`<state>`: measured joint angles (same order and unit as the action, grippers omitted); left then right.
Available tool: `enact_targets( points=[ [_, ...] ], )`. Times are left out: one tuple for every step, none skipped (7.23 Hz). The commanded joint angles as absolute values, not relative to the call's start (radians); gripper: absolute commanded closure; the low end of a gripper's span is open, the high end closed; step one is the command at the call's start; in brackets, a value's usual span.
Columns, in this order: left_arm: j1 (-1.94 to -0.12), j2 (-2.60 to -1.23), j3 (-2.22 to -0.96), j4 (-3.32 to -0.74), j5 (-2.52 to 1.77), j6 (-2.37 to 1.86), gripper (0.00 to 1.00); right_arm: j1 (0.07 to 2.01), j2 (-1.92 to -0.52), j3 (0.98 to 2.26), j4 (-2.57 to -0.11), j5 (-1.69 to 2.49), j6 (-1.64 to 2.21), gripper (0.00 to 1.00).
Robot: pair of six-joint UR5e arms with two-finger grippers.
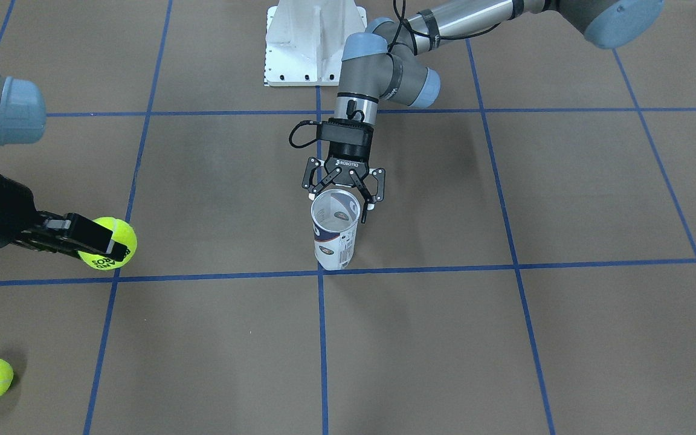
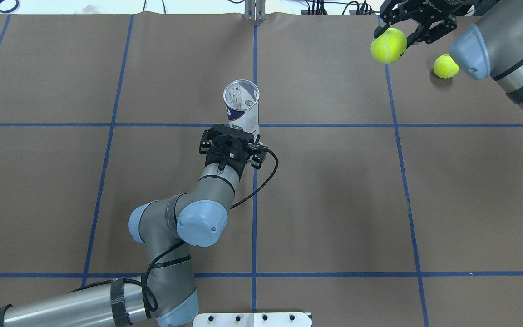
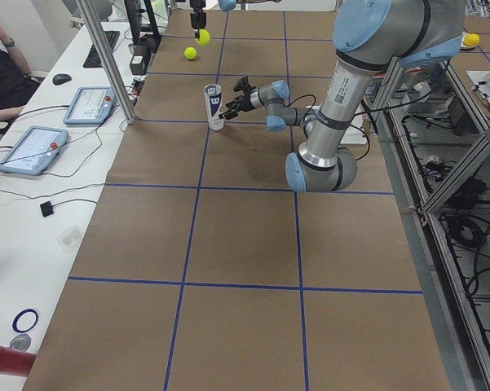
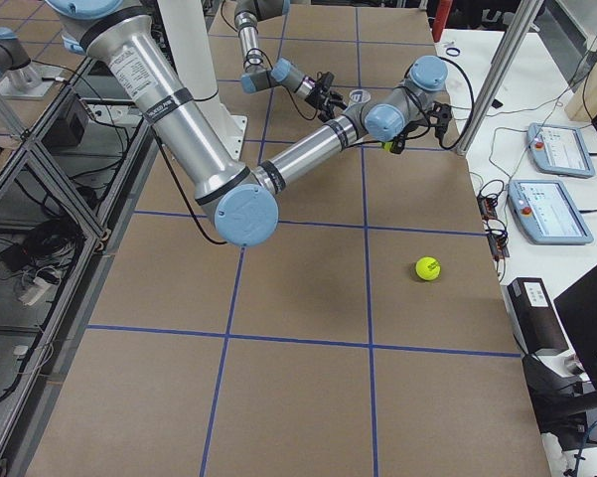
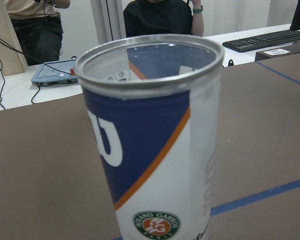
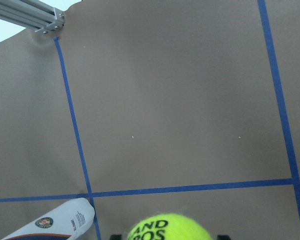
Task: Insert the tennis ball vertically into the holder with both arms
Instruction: 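Carry the yellow ball with the right gripper over the can's opening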
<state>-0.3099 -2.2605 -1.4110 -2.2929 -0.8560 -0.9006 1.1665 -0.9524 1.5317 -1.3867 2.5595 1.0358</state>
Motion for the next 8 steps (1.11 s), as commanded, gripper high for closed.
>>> enact_targets(
  points=[
    [-0.317, -2.275, -1.375, -2.315, -0.856, -0.902, 0.01, 1.164, -0.951, 1.534, -1.387, 2.559, 1.037, 1.00],
    [-0.336, -2.275, -1.367, -2.318, -0.857, -0.900, 0.01, 1.164, -0.951, 1.543, -1.385, 2.560, 1.037, 1.00],
    [-0.340, -2.275, -1.358, -2.318, -0.859, -0.902, 0.01, 1.163, -0.948, 1.549, -1.385, 2.560, 1.037, 1.00],
    [-0.338, -2.278, -1.355, -2.319, -0.861, -0.903, 0.01, 1.160, -0.942, 1.554, -1.385, 2.562, 1.038, 1.00],
    [-0.334, -2.284, -1.348, -2.319, -0.862, -0.904, 0.01, 1.160, -0.937, 1.555, -1.384, 2.563, 1.039, 1.00],
    [-0.330, -2.298, -1.333, -2.327, -0.862, -0.905, 0.01, 1.160, -0.934, 1.555, -1.384, 2.565, 1.061, 1.00],
    [-0.330, -2.312, -1.303, -2.354, -0.862, -0.905, 0.01, 1.158, -0.927, 1.555, -1.384, 2.565, 1.071, 1.00],
    [-0.330, -2.319, -1.286, -2.362, -0.862, -0.904, 0.01, 1.158, -0.919, 1.555, -1.385, 2.565, 1.072, 1.00]
  ],
)
